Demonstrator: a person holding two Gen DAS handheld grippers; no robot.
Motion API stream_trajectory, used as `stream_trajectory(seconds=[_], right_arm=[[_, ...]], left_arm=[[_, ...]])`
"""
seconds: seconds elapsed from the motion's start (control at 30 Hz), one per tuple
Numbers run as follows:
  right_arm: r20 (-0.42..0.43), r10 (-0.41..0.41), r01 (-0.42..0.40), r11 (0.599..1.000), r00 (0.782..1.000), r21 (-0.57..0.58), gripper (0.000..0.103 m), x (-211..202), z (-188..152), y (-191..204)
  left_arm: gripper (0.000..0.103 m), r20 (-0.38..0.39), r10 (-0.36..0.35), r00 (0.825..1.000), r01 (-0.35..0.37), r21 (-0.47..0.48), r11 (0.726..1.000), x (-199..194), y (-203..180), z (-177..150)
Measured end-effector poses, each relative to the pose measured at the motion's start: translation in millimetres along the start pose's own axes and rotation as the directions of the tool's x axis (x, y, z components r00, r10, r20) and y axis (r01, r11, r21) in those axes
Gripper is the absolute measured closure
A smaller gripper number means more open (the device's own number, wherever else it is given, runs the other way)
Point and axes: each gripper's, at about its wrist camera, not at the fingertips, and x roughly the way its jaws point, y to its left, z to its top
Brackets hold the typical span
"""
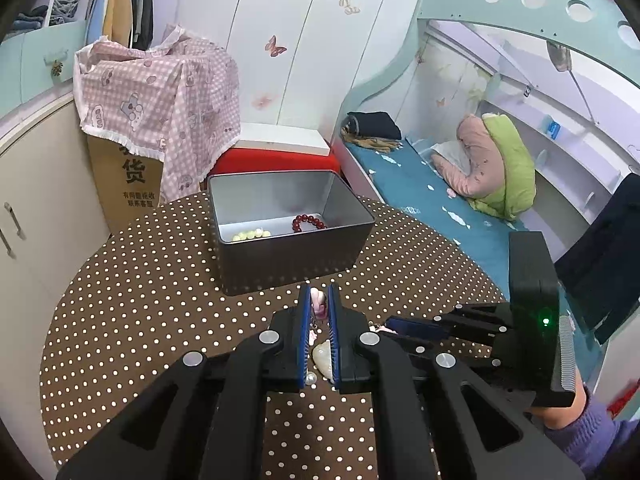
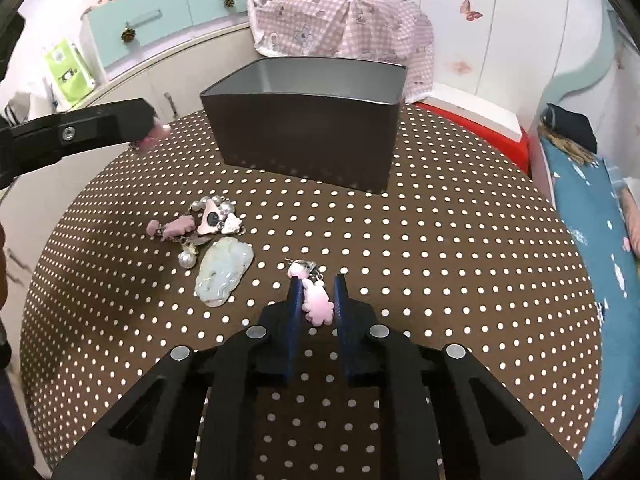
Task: Organize jewelry
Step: 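Lower the pink charm into the grey box and open the right gripper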
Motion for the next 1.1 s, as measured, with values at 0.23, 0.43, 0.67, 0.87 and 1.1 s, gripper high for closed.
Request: stream_trajectory(seconds=[0.23, 0.43, 0.67, 0.87, 1.1], right_arm=[[0.077, 0.001, -0.004, 0.999, 0.997, 0.034, 0.087, -31, 20, -12], [0.166, 0.008, -0.013, 0.999, 0.986, 0.033, 0.087, -56, 60, -18], [0.228, 0.057, -0.072, 0.996, 0.972, 0.057, 0.087, -60, 107, -27], [0.205, 0.081, -0.097, 0.993, 0.975, 0.072, 0.087, -36, 135, -28], [0.146, 0.091, -0.105, 0.99, 0.985, 0.091, 0.087, 1, 138, -27]], left_arm=[[0.096, 0.026, -0.027, 0.999, 0.027, -0.016, 1.0, -10, 3, 7], [0.096, 0.069, -0.076, 0.995, 0.077, -0.024, 0.997, -21, 6, 30], [0.096, 0.054, -0.156, 0.986, 0.161, -0.107, 0.981, -3, 28, 74], [0.096, -0.014, -0.152, 0.988, 0.147, -0.171, 0.974, 31, 46, 89], [0.096, -0.071, -0.15, 0.986, 0.134, -0.191, 0.972, 58, 52, 81]])
